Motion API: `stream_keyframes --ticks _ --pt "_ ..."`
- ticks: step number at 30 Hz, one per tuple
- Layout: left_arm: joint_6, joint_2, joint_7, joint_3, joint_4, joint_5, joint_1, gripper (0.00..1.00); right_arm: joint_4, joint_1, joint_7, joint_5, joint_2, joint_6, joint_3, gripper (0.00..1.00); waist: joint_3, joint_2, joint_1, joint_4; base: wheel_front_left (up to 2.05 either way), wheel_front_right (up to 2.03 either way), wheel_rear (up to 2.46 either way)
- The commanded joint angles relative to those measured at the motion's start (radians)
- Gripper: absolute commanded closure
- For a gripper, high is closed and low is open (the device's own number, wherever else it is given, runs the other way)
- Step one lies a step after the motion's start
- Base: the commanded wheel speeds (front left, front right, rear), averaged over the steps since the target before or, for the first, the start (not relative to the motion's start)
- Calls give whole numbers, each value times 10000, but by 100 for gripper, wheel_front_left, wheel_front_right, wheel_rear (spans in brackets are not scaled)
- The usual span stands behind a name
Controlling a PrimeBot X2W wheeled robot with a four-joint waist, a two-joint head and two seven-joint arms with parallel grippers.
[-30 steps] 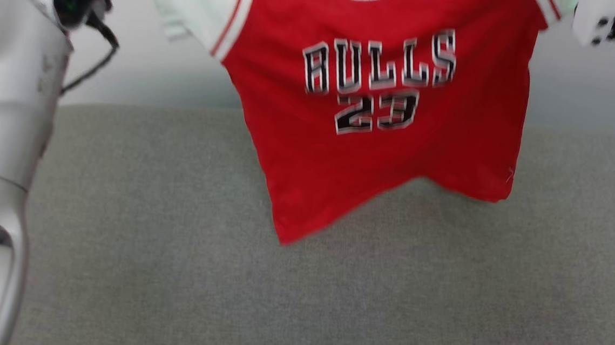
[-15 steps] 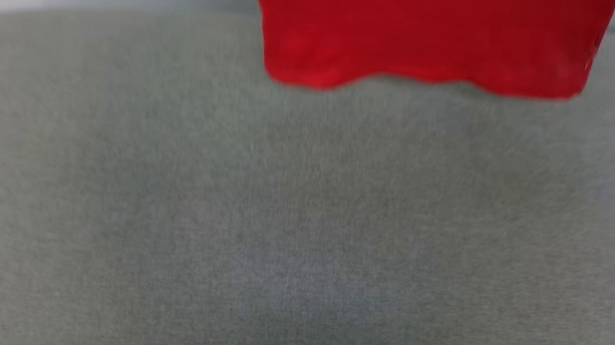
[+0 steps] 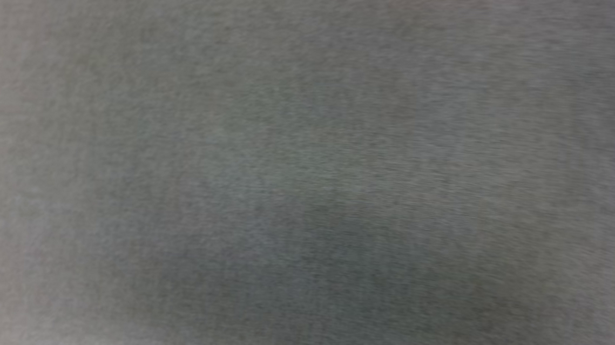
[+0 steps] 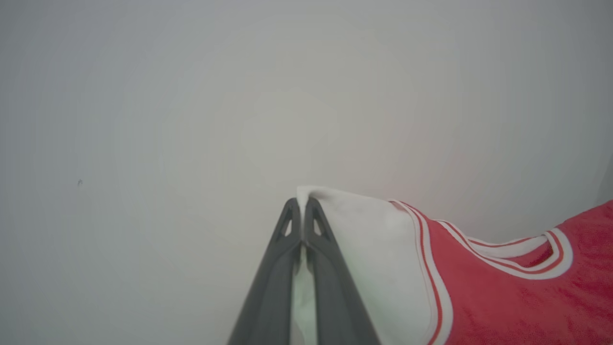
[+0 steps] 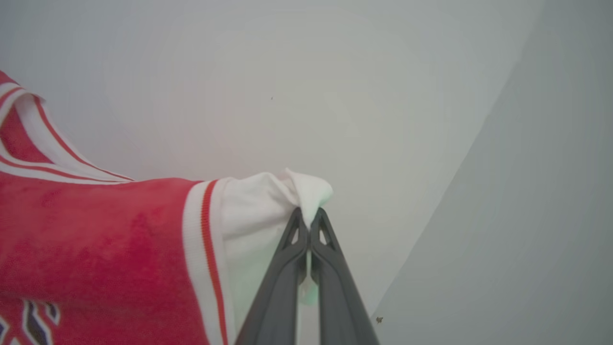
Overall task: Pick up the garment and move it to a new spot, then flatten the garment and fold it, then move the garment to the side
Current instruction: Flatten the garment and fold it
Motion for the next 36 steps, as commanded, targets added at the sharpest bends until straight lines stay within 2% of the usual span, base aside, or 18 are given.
stream_keyframes --ticks 1,6,10,15,20,28,33,36 --pt "-16 29 -175 -49 100 9 -189 100 -37 303 -41 -278 221 -11 -280 100 531 0 0 656 0 0 0" --pt "-44 -118 -337 -164 448 -235 254 100 71 983 -43 -977 615 -11 -878 100 201 0 0 759 0 0 0" --pt "-41 -135 177 -487 402 -614 894 100 209 1459 -44 -1074 757 -11 -920 100 -301 0 0 725 0 0 0" --pt "-42 60 908 -1029 32 -1196 2165 100 612 2215 -31 -543 759 -11 -342 100 -1229 0 0 705 0 0 0" --pt "-43 416 1720 -1746 -616 -1822 3671 100 836 3504 -25 573 565 -11 885 100 -2295 0 0 754 0 0 0" --pt "-42 1443 2606 -2999 -2168 -2709 6021 100 -143 5847 115 3328 -432 -11 2977 100 -3781 0 0 950 0 0 0" --pt "-43 2262 3101 -3465 -3250 -3382 7774 100 -2164 7839 659 5046 -1619 -11 4585 100 -4691 0 0 909 0 0 0" --pt "-31 2757 3211 -3584 -3972 -3642 8877 100 -3613 9072 967 5799 -2562 -11 4951 100 -5095 0 0 917 0 0 0"
